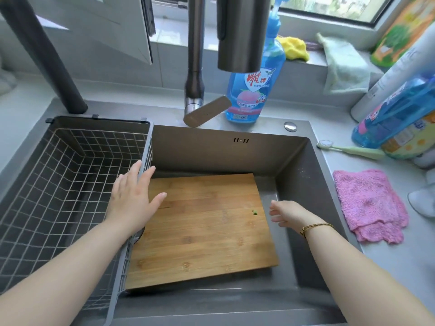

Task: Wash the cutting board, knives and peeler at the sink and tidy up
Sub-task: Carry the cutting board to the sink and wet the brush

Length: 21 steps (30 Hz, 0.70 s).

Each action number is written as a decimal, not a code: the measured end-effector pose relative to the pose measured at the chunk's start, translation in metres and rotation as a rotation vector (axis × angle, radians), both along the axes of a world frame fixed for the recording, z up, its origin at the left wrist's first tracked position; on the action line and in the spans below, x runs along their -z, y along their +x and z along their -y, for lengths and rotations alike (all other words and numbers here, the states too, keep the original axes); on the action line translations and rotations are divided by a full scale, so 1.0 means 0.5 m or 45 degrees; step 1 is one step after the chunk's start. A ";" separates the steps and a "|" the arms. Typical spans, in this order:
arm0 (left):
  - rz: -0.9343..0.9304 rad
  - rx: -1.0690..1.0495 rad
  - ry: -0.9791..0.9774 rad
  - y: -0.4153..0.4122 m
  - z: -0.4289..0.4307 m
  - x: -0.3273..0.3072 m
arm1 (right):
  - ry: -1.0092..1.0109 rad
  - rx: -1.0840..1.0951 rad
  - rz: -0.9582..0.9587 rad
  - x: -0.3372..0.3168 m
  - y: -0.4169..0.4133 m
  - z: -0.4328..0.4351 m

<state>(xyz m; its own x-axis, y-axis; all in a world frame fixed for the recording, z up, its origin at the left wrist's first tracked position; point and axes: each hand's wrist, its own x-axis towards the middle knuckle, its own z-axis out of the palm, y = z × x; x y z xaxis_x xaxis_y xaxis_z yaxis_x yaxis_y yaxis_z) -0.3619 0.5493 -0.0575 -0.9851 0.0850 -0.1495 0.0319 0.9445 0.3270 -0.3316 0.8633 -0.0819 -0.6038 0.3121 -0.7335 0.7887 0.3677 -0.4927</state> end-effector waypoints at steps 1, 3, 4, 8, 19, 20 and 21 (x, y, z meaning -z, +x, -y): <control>0.019 -0.004 0.005 -0.002 -0.001 -0.001 | -0.004 -0.007 -0.100 -0.028 -0.018 0.011; 0.047 -0.030 0.068 -0.011 -0.005 -0.006 | 0.042 -0.061 -0.326 -0.083 -0.058 0.038; 0.040 -0.047 0.100 -0.016 -0.007 -0.009 | 0.096 -0.102 -0.448 -0.108 -0.081 0.051; -0.037 -0.115 0.173 -0.027 -0.011 -0.009 | 0.387 -0.288 -0.918 -0.196 -0.165 0.125; -0.090 -0.110 0.154 -0.032 -0.007 0.007 | 0.657 -0.579 -1.096 -0.234 -0.268 0.211; -0.093 -0.106 0.150 -0.032 -0.007 0.007 | 0.660 -0.587 -1.101 -0.233 -0.268 0.211; -0.097 -0.104 0.148 -0.032 -0.007 0.007 | 0.660 -0.596 -1.104 -0.231 -0.268 0.210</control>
<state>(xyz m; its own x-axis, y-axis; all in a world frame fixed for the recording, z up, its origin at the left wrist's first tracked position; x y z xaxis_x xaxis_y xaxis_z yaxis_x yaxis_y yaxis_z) -0.3778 0.5528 -0.0613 -0.9975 0.0163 -0.0681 -0.0149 0.9009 0.4339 -0.4655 0.7583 0.0338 -0.9869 0.0657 0.1474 -0.0190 0.8599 -0.5100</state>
